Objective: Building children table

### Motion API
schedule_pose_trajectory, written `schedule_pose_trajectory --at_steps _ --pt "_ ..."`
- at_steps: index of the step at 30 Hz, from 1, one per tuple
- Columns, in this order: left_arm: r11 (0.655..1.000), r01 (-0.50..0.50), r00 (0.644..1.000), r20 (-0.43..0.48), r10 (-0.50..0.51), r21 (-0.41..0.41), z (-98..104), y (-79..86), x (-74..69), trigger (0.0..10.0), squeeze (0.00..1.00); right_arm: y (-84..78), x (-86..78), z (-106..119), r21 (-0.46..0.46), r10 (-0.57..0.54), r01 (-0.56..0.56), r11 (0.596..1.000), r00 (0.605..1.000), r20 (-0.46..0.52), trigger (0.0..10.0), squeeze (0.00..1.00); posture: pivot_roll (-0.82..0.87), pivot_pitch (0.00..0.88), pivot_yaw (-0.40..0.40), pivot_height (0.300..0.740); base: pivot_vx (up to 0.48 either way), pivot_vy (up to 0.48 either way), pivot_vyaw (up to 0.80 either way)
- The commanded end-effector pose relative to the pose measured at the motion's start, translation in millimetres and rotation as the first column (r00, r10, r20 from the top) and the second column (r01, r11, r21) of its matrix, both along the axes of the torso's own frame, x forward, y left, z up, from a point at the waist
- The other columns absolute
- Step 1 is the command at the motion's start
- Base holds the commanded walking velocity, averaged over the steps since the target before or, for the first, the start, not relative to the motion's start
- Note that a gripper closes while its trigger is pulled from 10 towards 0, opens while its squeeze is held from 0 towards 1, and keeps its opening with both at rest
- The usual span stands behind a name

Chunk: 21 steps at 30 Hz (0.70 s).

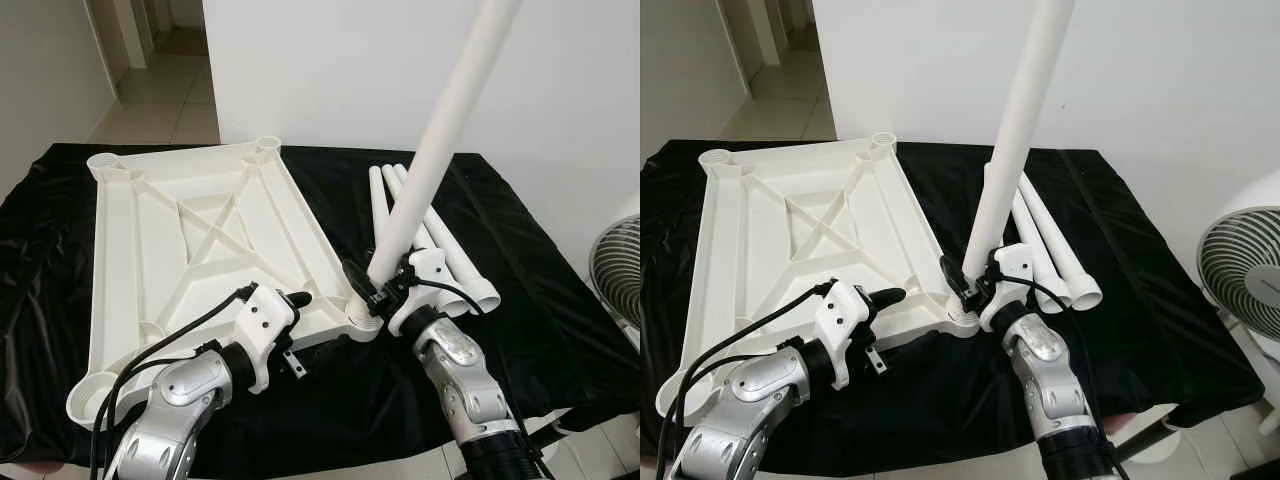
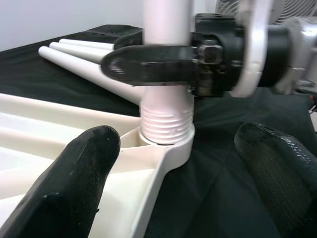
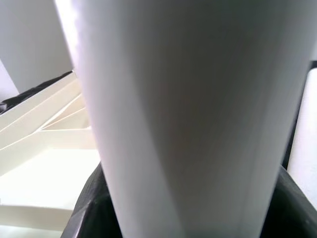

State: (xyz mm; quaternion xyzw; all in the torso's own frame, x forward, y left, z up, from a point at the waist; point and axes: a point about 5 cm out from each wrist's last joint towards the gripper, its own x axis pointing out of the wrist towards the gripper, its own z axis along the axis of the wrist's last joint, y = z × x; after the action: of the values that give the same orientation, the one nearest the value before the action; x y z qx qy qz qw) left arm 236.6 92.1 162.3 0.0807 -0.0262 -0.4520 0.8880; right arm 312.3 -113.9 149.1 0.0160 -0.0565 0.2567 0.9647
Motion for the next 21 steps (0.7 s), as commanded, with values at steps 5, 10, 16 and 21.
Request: schedule_pose_trajectory --at_steps 5,10,16,21 --pt "1.000 -0.025 1.000 0.004 0.025 -0.013 2.1 -0.6 -2.0 10.0 0.00 -3.2 5.5 -28.6 0.002 -0.042 0.044 0.999 0.980 -0.194 10.0 0.00 0.06 0.071 -0.030 0.740 0.000 0.000 0.00" --pt "1.000 -0.026 1.000 0.005 0.026 -0.013 2.0 -0.8 -2.3 10.0 0.00 -1.5 8.1 -29.0 -0.008 -0.049 0.049 0.999 0.980 -0.192 10.0 0.00 0.06 0.073 -0.032 0.740 0.000 0.000 0.00" --pt "0.999 -0.035 0.999 0.006 0.035 -0.014 2.5 0.7 -2.4 10.0 0.00 3.3 0.4 -26.5 -0.041 -0.024 0.020 0.999 0.995 -0.094 10.0 0.00 0.06 0.077 -0.038 0.740 0.000 0.000 0.00" --pt "0.999 -0.039 0.999 0.005 0.039 -0.014 2.5 1.3 -3.2 10.0 0.00 -0.5 -5.0 -25.2 -0.055 -0.037 0.034 0.998 0.998 -0.041 10.0 0.00 0.06 0.079 -0.038 0.740 0.000 0.000 0.00"
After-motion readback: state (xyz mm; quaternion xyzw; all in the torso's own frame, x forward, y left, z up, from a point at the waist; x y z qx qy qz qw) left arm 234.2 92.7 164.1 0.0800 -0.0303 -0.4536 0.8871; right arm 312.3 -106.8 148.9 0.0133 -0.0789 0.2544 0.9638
